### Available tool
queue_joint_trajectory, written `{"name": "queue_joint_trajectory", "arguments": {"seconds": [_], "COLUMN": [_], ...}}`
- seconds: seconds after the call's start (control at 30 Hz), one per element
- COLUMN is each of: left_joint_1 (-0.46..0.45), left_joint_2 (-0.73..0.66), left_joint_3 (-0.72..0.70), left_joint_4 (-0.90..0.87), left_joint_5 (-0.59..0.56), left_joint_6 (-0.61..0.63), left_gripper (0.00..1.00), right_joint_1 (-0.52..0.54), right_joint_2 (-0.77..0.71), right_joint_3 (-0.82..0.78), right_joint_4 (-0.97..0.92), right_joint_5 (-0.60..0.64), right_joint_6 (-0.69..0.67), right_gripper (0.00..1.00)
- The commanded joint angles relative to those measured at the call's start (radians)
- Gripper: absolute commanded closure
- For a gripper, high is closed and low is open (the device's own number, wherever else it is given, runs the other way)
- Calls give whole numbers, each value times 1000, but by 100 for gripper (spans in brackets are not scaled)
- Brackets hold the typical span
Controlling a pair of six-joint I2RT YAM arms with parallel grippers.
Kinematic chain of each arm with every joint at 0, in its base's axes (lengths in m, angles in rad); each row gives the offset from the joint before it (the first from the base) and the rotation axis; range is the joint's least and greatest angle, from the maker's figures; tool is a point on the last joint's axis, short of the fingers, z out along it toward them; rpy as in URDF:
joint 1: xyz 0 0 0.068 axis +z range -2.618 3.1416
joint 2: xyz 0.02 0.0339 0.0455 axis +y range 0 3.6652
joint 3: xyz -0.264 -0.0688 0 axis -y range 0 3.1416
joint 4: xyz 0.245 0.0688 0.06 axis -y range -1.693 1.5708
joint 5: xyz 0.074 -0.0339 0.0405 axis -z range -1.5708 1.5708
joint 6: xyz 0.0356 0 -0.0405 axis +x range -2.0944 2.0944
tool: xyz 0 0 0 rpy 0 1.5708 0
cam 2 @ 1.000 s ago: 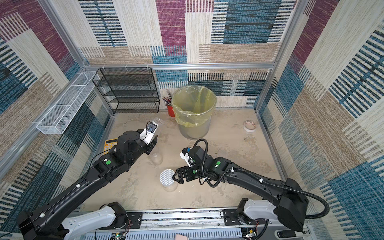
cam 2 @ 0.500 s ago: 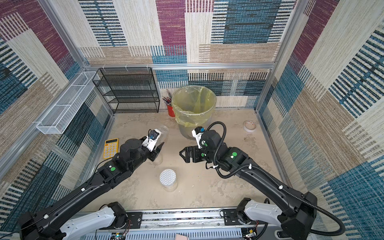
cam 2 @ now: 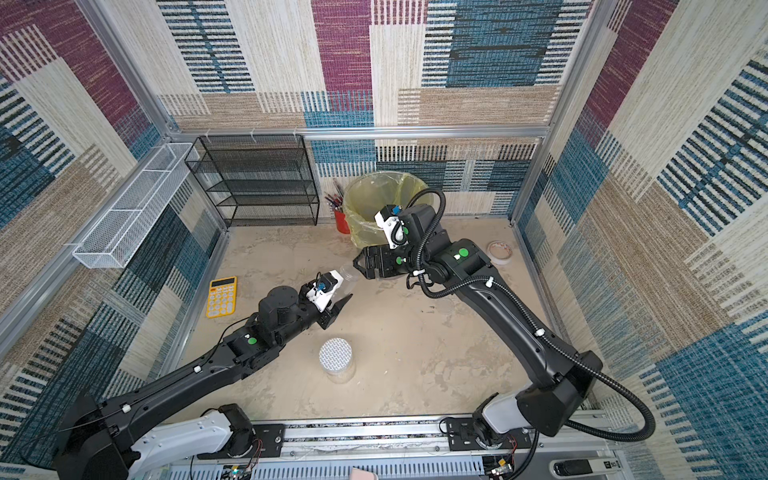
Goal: Empty moldy rice from jars
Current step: Place the jar at the center of the board.
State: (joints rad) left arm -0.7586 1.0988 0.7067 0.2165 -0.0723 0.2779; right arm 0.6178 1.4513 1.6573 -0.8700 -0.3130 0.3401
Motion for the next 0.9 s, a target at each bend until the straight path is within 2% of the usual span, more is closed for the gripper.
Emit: {"name": "queue_joint_trajectory", "arguments": {"seconds": [0.0,0.23,0.43,0.53,0.63,0.73,0.87], "left_joint_1": [-8,-21,-43,-51,-56,-59,-61], "left_joint_2": [14,19,27,37,55,75,90], "left_joint_3": [-14,-16,-4,2,6,11,-1], "left_joint_4": [142,187,193,201,222,226,271], "left_joint_5": [35,53,37,40,39,26,13], "left_joint_6": [34,33,49,56,62,70,75], "left_gripper": [100,100,100,100,100,100,100], "right_joint_1": [-8,-15,-16,-16,-16,-16,-16], "right_joint_2": [31,77,128,132,134,126,133], "right_joint_3": [44,104,137,123,102,64,44], "right_joint_4": [-72,-135,-173,-178,-177,-155,-150], "right_joint_5": [-25,-28,-75,-86,-93,-101,-124], "right_joint_6": [-19,-44,-62,-73,-84,-86,-93], "right_gripper": [8,14,24,32,44,48,62]}}
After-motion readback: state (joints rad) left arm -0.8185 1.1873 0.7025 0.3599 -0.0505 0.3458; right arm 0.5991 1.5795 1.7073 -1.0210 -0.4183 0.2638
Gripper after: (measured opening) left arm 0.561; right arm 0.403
